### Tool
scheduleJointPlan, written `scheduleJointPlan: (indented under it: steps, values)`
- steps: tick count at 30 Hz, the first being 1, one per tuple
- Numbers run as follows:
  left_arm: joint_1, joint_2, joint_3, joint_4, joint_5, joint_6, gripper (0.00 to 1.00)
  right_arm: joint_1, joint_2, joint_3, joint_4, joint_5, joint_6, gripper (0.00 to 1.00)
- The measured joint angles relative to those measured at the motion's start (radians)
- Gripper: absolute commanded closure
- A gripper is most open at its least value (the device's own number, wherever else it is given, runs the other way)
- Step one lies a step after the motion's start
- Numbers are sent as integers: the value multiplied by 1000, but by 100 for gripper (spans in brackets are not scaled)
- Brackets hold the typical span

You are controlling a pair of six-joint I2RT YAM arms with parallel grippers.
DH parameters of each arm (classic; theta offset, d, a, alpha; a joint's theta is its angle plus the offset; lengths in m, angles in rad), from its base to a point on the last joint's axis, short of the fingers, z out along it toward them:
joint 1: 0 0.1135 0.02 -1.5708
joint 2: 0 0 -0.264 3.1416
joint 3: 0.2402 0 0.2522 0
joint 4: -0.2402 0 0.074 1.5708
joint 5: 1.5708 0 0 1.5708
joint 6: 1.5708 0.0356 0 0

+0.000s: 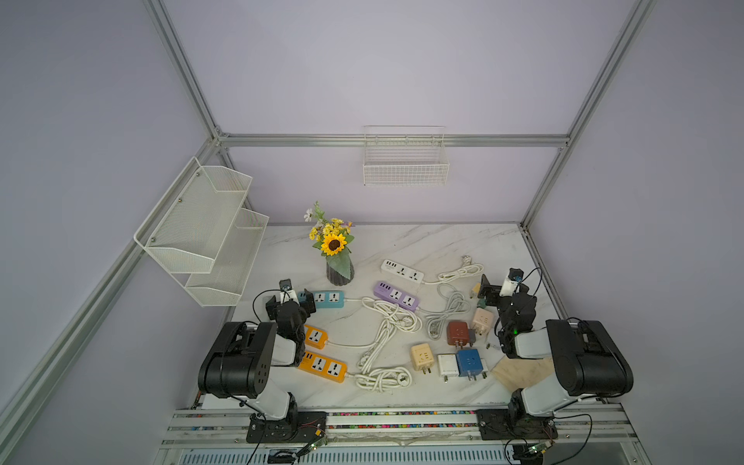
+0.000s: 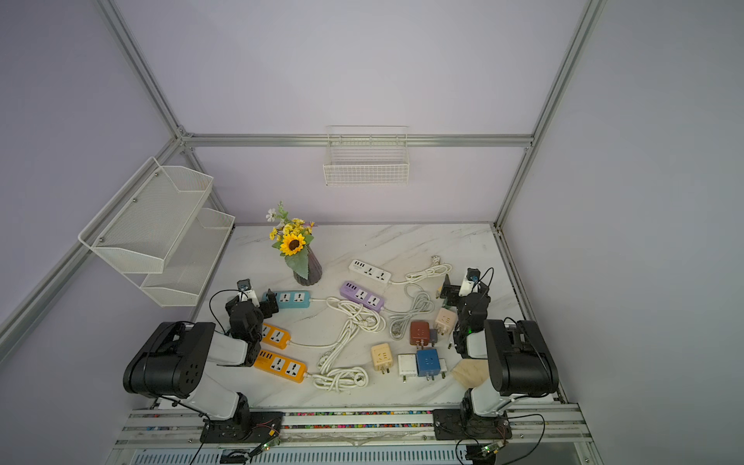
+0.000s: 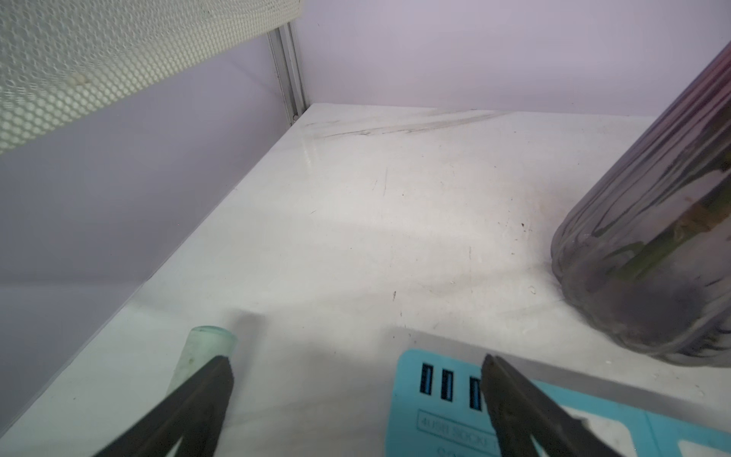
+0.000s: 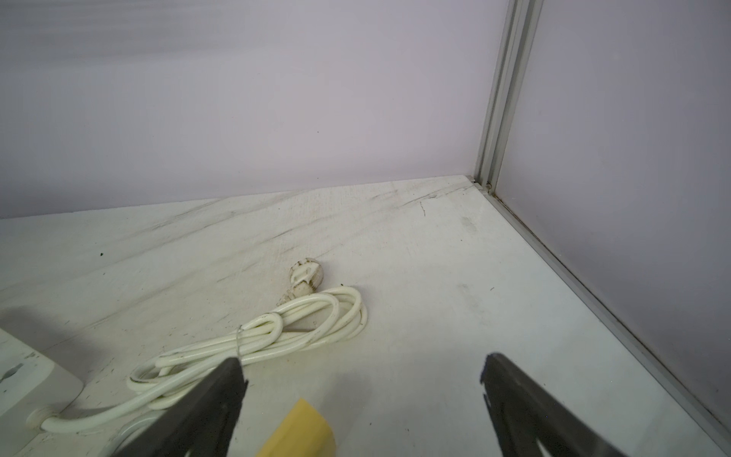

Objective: Pull the plug off the socket
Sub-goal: Reset both arms

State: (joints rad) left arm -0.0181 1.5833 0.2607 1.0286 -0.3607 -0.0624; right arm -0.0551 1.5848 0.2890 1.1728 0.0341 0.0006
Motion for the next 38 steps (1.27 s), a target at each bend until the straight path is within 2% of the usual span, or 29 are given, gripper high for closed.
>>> scheduleJointPlan:
  steps: [7,14,38]
  values:
    - [0,-3,101,-58,27,4,0,0,56,-2,60,-2,-5,3]
    - [0,-3,101,-81,36,4,0,-19,61,61,24,0,16,3]
    - [0,-3,101,-82,37,4,0,-22,61,61,8,-5,20,3]
